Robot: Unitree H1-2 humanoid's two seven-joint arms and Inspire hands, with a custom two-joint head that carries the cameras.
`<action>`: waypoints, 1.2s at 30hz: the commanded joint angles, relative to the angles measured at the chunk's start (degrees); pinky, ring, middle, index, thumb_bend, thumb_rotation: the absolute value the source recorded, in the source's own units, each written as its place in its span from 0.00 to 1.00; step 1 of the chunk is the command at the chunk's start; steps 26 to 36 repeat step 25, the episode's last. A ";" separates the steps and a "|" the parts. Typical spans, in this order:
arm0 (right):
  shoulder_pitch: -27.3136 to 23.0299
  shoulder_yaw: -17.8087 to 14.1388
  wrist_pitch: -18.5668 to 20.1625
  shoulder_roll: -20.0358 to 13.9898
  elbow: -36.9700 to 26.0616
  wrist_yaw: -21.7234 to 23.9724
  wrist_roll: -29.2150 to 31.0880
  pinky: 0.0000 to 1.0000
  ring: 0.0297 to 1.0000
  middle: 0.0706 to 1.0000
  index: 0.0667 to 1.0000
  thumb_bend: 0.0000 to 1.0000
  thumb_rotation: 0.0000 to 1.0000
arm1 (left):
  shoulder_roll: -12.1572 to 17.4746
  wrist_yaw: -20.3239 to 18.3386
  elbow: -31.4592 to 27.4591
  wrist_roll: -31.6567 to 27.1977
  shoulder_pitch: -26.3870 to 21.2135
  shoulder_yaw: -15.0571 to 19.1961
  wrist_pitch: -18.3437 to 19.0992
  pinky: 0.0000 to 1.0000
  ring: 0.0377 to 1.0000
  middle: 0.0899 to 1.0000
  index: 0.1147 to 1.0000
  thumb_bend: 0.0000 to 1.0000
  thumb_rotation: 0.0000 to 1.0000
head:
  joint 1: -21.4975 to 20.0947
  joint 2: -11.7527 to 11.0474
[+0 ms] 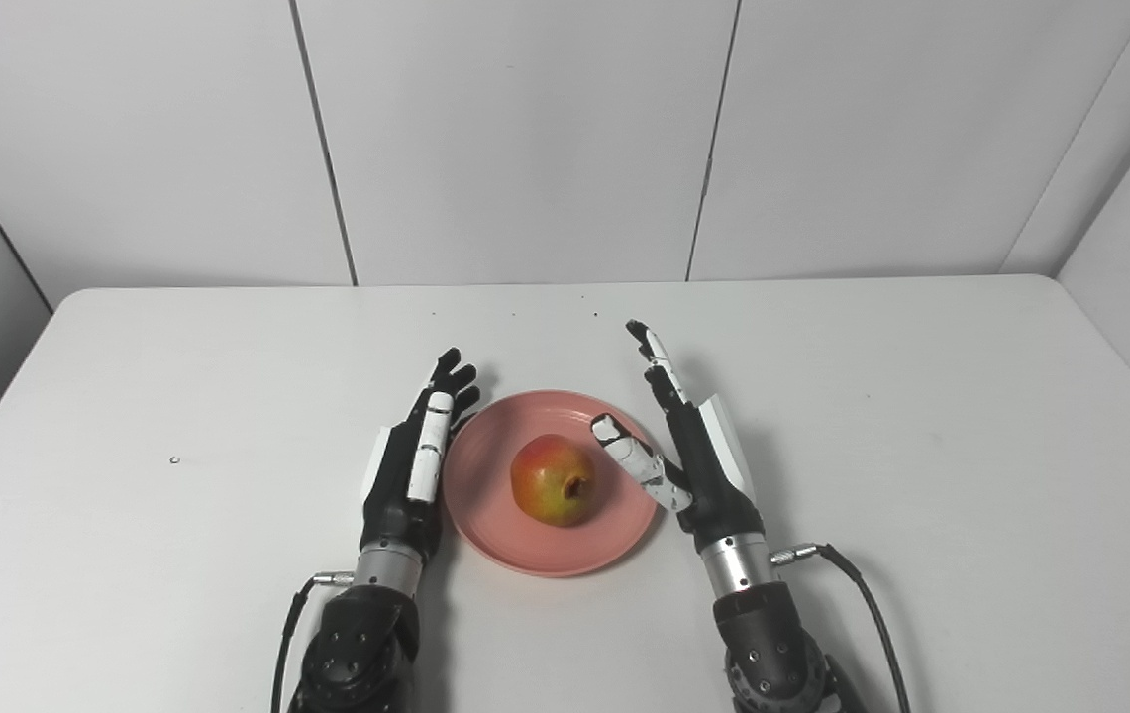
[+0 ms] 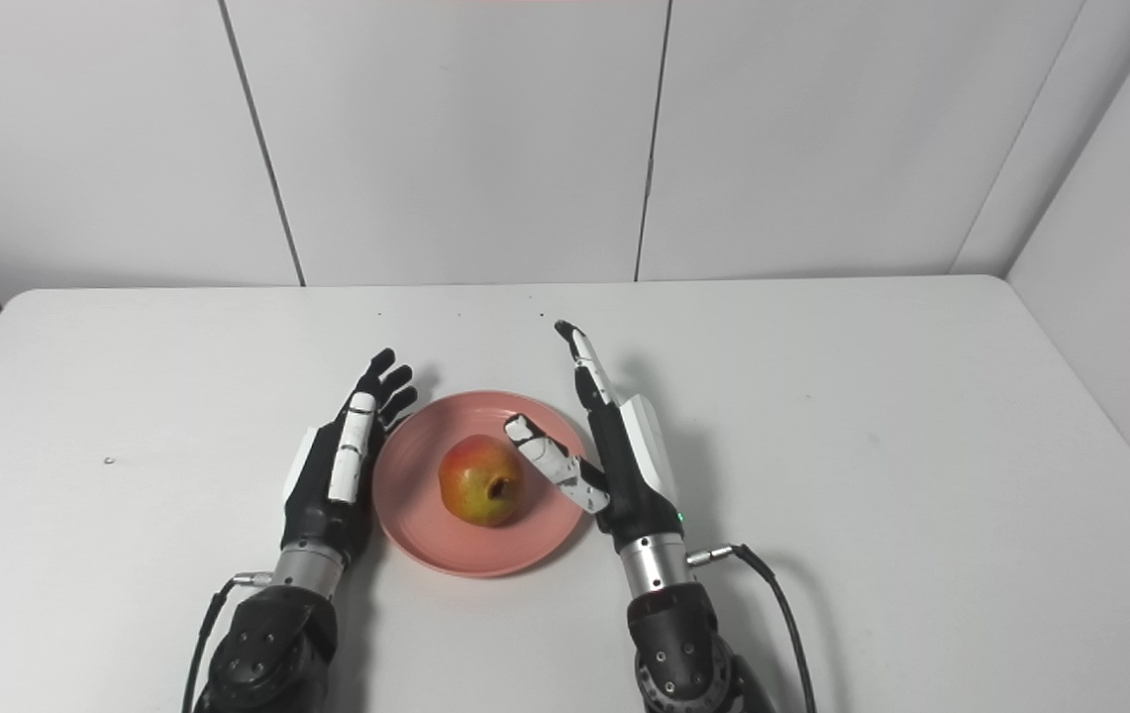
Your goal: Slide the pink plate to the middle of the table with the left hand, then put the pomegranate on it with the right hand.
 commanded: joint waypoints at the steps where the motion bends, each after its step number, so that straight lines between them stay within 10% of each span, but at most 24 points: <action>1: -1.14 -0.90 -2.48 0.61 -0.99 -0.56 1.53 0.95 0.98 0.98 0.97 0.58 1.00 | -0.16 -0.12 -0.89 -0.54 -1.64 0.25 -0.61 0.96 0.95 0.95 0.93 0.45 1.00 | 0.03 -0.05; 36: -1.08 -6.64 -1.63 4.09 4.12 3.57 17.42 0.97 0.97 0.98 0.97 0.61 1.00 | -0.20 4.39 -0.95 5.12 -2.14 0.96 0.62 1.00 0.99 1.00 1.00 0.53 1.00 | -0.42 0.13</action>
